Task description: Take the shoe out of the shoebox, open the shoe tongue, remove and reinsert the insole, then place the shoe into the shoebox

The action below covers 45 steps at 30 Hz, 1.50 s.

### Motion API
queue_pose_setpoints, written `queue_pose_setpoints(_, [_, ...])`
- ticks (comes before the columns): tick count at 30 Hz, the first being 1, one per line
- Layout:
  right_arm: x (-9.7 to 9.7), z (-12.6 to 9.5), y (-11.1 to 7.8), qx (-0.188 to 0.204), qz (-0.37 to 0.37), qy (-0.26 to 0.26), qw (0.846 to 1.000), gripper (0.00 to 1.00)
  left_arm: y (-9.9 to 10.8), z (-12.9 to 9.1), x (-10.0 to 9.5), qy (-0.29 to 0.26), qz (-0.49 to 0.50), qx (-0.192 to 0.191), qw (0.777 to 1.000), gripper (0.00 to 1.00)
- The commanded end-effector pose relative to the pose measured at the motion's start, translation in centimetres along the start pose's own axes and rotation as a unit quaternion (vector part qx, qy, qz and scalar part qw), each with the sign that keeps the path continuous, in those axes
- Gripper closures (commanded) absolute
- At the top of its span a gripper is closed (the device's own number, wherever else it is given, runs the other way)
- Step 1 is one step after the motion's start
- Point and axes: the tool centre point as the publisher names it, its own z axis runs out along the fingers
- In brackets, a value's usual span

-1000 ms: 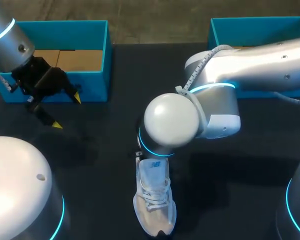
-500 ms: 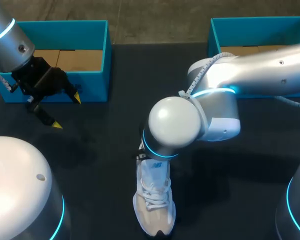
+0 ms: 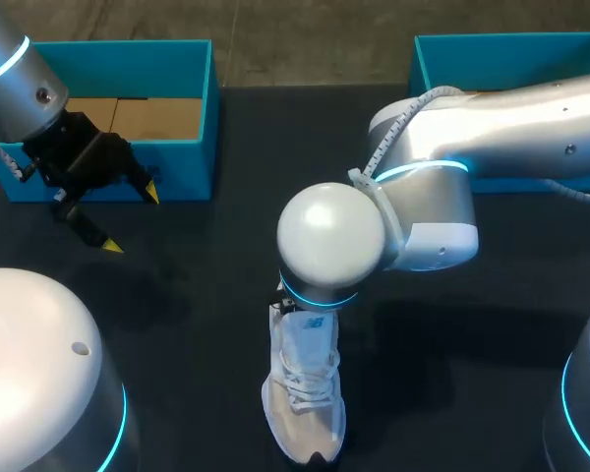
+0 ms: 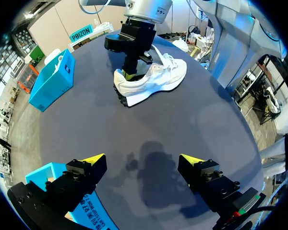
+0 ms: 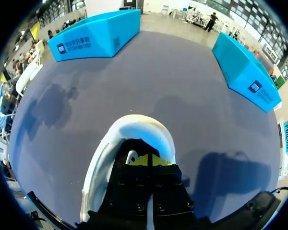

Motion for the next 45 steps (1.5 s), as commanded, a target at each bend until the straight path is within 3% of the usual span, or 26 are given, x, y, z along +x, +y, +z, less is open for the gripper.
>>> queue_pose_setpoints(1, [1.1, 1.7, -0.6, -0.001, 0.009, -0.002, 1.000, 1.00, 0.0, 0.0, 0.1, 0.000, 0.000, -0.002, 1.000, 0.00])
queue_pose_setpoints(12, [2.9, 2.9, -1.4, 0.010, 0.005, 0.025, 1.000, 1.00, 0.0, 0.0, 0.1, 0.000, 0.000, -0.002, 1.000, 0.00])
queue_pose_setpoints(26, [2.9, -2.3, 0.5, -0.015, -0.003, 0.011, 1.000, 1.00, 0.0, 0.0, 0.1, 0.000, 0.000, -0.002, 1.000, 0.00])
queue_pose_setpoints(39, [2.2, -2.9, -1.0, 0.052, 0.023, 0.022, 0.998, 1.00, 0.0, 0.0, 0.1, 0.000, 0.000, -0.002, 1.000, 0.00])
queue_pose_setpoints(40, [2.2, -3.0, -1.2, 0.055, 0.024, 0.021, 0.998, 0.96, 0.0, 0.0, 0.1, 0.000, 0.000, -0.002, 1.000, 0.00])
queue_pose_setpoints(42, [2.3, -3.4, -1.5, 0.062, 0.031, 0.018, 0.997, 0.80, 0.0, 0.0, 0.1, 0.000, 0.000, -0.002, 1.000, 0.00])
queue_pose_setpoints(45, [2.6, -4.1, -1.8, 0.070, 0.035, 0.018, 0.997, 0.73, 0.0, 0.0, 0.1, 0.000, 0.000, -0.002, 1.000, 0.00])
